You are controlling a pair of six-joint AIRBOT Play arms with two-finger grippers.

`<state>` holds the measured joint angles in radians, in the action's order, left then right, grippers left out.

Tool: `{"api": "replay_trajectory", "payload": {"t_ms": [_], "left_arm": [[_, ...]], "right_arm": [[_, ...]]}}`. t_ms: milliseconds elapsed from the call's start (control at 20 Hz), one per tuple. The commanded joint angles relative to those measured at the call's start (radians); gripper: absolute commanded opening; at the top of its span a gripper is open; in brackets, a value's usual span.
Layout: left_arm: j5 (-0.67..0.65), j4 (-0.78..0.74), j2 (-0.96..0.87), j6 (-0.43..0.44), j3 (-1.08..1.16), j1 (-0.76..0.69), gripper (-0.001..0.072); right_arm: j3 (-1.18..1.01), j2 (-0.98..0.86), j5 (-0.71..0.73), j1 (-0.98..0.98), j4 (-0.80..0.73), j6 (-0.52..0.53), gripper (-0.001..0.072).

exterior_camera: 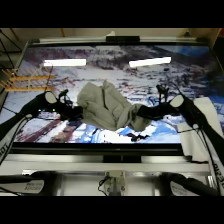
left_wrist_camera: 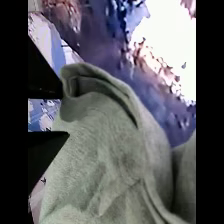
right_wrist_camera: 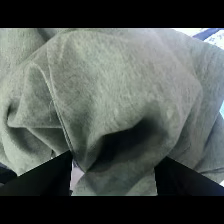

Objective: Fold the shirts.

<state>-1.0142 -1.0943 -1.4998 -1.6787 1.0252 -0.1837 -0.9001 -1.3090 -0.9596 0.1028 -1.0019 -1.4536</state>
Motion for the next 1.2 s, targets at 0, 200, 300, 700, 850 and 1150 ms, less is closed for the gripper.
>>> {"api": "replay_trajectory", "payload": {"t_ms": [0, 200, 300, 700, 850, 1150], "left_arm": [[0.042, 0.007, -0.003, -0.002, -0.003, 0.0, 0.0135], [0.05, 0.006, -0.001, 0.026, -0.001, 0.001, 0.0033], [0.049, 0.005, 0.01, 0.058, 0.011, 0.001, 0.0032], [0.042, -0.214, 0.281, 0.108, 0.313, 0.005, 0.003], [0.101, -0.303, 0.475, 0.087, 0.585, 0.005, 0.003], [0.263, -0.29, 0.768, -0.018, 0.799, -0.025, 0.0031]], "right_arm": [[0.0, -0.029, 0.055, 0.019, 0.006, -0.034, 0.0591], [-0.001, -0.029, 0.027, 0.019, 0.008, -0.036, 0.0073], [-0.004, -0.019, 0.013, 0.019, 0.006, -0.029, 0.0073], [-0.235, 0.258, -0.089, 0.019, -0.28, 0.203, 0.0072], [-0.48, 0.428, -0.07, 0.019, -0.511, 0.178, 0.0072], [-0.732, 0.695, 0.077, 0.019, -0.491, 0.042, 0.0072]]}}
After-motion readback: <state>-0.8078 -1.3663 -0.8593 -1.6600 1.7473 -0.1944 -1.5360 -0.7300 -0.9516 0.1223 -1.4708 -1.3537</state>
